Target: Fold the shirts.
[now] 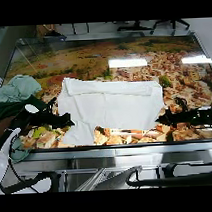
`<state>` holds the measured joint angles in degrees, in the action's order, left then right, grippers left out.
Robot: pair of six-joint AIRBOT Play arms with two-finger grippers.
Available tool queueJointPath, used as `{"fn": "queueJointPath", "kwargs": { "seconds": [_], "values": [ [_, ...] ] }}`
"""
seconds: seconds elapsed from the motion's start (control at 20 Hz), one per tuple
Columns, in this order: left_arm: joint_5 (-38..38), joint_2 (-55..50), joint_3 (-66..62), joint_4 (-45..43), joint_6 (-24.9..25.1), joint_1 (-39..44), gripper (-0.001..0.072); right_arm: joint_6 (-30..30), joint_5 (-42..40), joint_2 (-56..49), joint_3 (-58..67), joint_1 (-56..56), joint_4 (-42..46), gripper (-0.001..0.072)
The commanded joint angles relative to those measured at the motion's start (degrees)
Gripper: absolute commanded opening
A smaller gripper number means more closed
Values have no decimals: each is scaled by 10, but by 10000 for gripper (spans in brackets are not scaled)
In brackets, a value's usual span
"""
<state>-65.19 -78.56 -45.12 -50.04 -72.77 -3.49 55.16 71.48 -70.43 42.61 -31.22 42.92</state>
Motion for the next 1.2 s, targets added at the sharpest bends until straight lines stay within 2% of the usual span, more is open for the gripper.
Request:
{"fn": "queueJointPath", "kwargs": {
  "seconds": [0.0, 0.2, 0.35, 0.45, 0.6, 0.7, 0.85, 1.0, 1.15],
  "values": [
    [-14, 1, -2, 1, 1, 0, 21, 6, -2, 19, 0, 4, 9, 18],
    [-63, 13, -2, -4, 2, 0, 19, 115, 23, 127, 0, -49, 78, 18],
    [-84, 85, -1, -20, -14, -4, 19, 194, 33, 260, 0, -111, 110, 18],
    [-114, 145, -1, -31, -48, -11, 19, 214, 71, 329, 0, -132, 110, 18],
    [-153, 217, -1, -71, -78, -11, 19, 238, 127, 366, 0, -112, 116, 18],
    [-154, 261, -2, -92, -85, -11, 19, 233, 125, 374, 1, -95, 114, 18],
    [-89, 285, -12, -83, -82, -11, 19, 141, 55, 360, 9, -72, 26, 18],
    [-67, 209, -95, -82, -60, -11, 19, 51, -47, 294, 27, -35, -118, 18],
    [-52, 92, -224, -83, -54, -11, 19, 6, -118, 201, 69, 25, -143, 18]
  ]
}}
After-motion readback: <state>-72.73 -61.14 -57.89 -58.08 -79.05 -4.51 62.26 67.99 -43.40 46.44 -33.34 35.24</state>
